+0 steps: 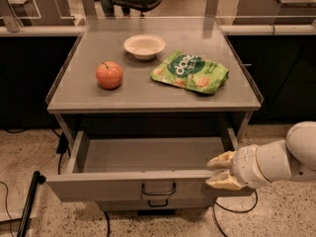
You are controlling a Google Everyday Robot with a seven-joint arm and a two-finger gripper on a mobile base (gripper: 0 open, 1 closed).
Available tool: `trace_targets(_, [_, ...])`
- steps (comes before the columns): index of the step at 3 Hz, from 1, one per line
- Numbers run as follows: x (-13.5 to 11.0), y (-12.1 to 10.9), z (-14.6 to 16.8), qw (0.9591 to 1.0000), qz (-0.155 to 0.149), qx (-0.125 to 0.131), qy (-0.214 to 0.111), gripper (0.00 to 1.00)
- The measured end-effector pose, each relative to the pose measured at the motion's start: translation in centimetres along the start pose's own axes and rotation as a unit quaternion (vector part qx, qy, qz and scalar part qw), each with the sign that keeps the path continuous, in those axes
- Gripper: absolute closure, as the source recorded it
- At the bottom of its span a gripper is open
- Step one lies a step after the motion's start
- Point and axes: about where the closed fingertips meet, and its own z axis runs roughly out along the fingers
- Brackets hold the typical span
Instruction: Open top drawer
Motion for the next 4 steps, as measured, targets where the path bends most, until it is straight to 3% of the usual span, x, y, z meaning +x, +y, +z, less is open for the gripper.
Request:
trace_targets(1, [0.6, 0.7, -0.8, 1.0, 0.007, 0.001, -0.005, 0.84])
trace_targets(2, [1.2, 2.0, -2.3, 0.9997, 0.017, 0.01, -0.015, 1.0])
trace_targets(4, [1.8, 3.3, -3.2, 0.9994, 0.025, 0.017, -0.016, 1.0])
